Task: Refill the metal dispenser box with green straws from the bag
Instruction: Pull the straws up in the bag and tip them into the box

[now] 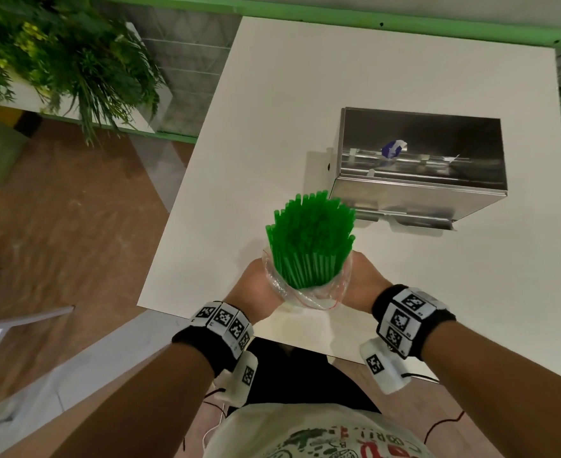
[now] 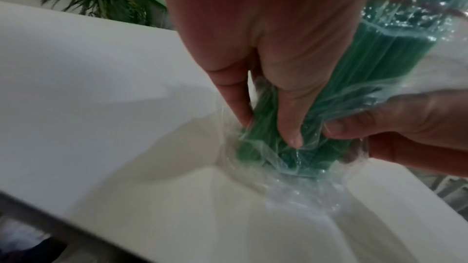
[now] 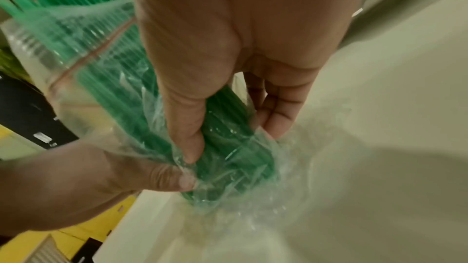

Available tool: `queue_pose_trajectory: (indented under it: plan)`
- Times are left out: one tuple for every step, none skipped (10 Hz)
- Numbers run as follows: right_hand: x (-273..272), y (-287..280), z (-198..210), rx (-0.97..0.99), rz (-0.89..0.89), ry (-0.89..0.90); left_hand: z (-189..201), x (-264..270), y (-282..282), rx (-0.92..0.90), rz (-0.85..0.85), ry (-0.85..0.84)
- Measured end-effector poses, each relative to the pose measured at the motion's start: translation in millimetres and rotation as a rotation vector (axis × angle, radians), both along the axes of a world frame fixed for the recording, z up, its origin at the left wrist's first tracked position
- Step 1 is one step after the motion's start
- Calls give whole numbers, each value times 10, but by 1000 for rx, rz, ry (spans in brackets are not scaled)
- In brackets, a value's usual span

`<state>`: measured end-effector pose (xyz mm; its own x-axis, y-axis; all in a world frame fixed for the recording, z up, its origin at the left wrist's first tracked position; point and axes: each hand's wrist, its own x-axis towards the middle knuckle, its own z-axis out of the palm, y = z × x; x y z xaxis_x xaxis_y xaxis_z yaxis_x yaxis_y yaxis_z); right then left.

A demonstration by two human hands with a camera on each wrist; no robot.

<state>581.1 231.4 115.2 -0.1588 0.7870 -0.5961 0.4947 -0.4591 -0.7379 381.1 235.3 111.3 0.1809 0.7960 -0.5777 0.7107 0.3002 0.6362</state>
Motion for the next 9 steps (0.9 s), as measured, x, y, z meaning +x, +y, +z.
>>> queue_pose_trajectory:
  plan:
    - [0, -56, -161, 16, 83, 49, -32, 22, -25, -14, -3, 39]
    - [-14, -5, -84, -97, -45, 128, 10, 20, -24, -2, -50, 76]
    - [20, 0, 11, -187, -20, 287, 70, 42, 11, 0, -111, 77]
    - [99, 61, -47, -143, -25, 394, 165, 53, 31, 35, -224, -27]
    - [184, 86, 159, -23, -53, 636, 342, 85, 101, 165, -318, -16]
    - [147, 208, 561, 60, -38, 629, 617, 45, 237, 320, -314, -13]
    - [71, 245, 932, 230, 22, 393, 915, -15, 363, 342, -280, -67]
    - [-79, 282, 1056, 203, -34, 435, 1195, -99, 469, 350, -270, -113]
    - [-287, 295, 1088, 103, -182, 527, 1384, -181, 615, 384, -335, -171]
